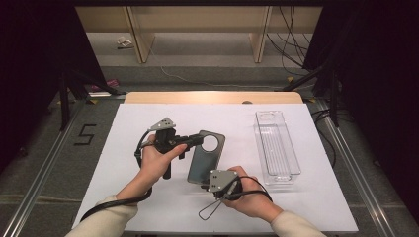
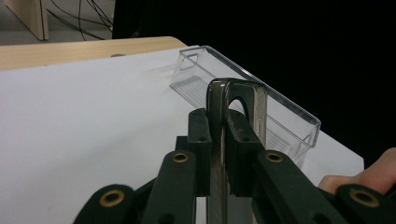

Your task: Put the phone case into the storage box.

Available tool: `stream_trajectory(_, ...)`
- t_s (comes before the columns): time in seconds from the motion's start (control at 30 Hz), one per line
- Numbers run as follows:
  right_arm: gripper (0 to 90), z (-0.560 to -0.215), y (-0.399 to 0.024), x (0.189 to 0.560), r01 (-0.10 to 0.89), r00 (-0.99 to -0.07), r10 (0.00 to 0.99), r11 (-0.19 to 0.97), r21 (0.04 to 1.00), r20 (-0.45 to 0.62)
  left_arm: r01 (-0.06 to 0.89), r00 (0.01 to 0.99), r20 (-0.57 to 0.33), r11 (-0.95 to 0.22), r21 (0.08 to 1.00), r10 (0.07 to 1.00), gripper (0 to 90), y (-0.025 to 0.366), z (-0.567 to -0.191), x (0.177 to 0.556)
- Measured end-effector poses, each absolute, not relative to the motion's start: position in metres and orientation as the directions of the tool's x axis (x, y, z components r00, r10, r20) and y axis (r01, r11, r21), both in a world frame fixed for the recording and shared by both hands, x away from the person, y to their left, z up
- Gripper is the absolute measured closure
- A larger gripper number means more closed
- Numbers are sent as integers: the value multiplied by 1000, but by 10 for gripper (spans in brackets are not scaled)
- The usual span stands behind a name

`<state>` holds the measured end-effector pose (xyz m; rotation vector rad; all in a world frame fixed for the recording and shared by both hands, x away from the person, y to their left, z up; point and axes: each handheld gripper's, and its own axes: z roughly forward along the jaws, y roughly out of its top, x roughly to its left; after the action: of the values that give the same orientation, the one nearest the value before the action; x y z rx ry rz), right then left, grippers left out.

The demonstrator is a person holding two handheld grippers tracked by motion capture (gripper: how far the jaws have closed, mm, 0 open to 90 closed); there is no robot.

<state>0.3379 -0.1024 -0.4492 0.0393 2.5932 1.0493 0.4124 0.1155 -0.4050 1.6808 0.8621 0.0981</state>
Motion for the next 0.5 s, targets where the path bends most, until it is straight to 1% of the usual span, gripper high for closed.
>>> stream_trajectory(0.17, 655, -445, -106, 340, -70, -922, 233, 687, 723, -310, 448, 733, -333, -53, 892, 593, 815, 116, -406, 412)
stream_trajectory(0.27, 580, -445, -108, 342, -42, -915, 273, 667, 744, -296, 431, 740, -315, -60, 901, 594, 815, 116, -405, 411)
stream_trajectory(0.43, 469, -443, -110, 345, -3, -905, 329, 629, 778, -270, 406, 747, -294, -59, 912, 597, 815, 117, -404, 410)
stream_trajectory(0.5, 438, -442, -111, 346, 14, -901, 350, 613, 790, -256, 401, 746, -290, -57, 914, 599, 815, 117, -403, 410)
